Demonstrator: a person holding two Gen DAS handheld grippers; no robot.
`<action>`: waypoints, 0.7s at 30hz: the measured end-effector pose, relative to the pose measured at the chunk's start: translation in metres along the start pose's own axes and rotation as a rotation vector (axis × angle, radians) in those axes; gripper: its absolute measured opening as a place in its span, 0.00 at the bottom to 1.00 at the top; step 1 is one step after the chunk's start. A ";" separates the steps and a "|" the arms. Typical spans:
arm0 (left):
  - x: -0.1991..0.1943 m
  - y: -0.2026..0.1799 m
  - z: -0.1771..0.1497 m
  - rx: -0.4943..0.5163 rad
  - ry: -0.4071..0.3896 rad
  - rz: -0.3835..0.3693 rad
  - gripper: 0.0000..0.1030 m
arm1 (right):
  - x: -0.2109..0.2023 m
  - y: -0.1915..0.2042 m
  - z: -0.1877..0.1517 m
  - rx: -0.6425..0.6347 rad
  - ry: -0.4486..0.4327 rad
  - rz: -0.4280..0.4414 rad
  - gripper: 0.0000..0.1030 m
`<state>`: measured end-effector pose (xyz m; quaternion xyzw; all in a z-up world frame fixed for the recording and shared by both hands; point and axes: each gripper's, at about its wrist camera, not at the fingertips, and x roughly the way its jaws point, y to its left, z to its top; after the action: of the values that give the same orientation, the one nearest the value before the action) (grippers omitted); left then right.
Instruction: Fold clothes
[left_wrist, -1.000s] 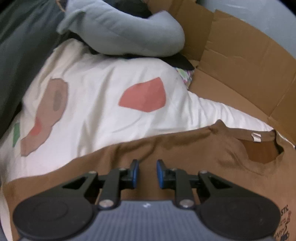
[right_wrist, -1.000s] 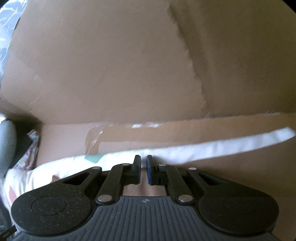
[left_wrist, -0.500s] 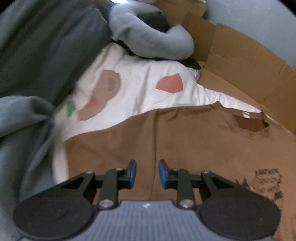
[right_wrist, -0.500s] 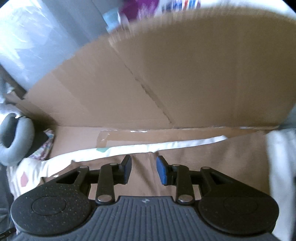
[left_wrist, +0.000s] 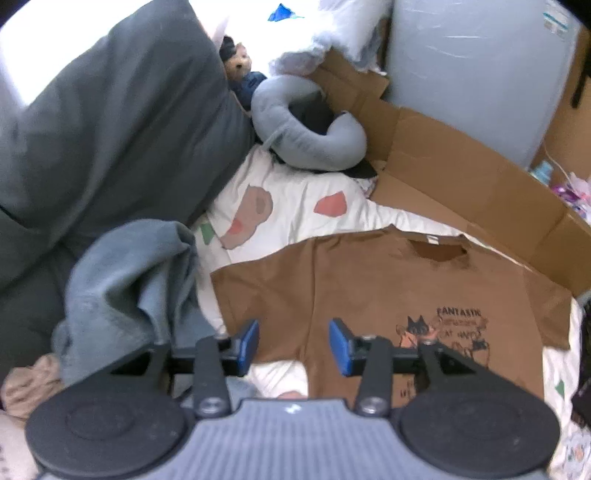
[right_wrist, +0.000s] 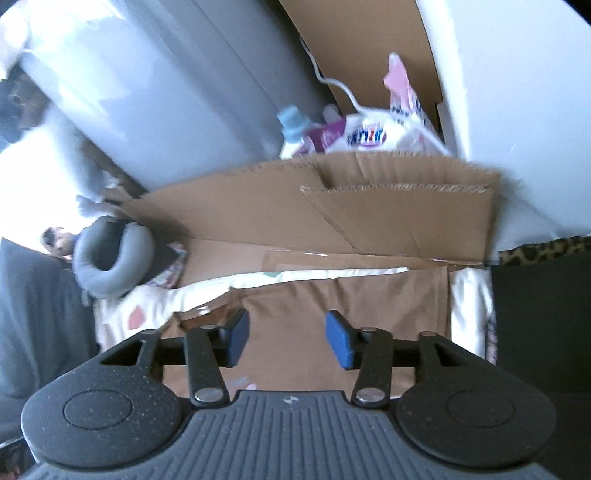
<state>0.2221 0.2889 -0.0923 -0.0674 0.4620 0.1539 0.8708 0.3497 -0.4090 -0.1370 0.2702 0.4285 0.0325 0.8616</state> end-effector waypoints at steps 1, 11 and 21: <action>-0.013 -0.001 0.000 0.015 -0.008 0.000 0.45 | -0.017 0.002 0.000 -0.009 0.003 0.015 0.54; -0.093 0.019 -0.017 0.007 -0.051 -0.047 0.50 | -0.162 0.006 -0.021 -0.077 -0.065 0.051 0.61; -0.141 0.019 -0.044 0.051 -0.062 -0.065 0.50 | -0.262 -0.010 -0.052 -0.097 -0.136 0.024 0.62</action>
<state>0.1073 0.2662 -0.0003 -0.0554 0.4363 0.1160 0.8906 0.1432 -0.4696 0.0217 0.2347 0.3637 0.0449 0.9004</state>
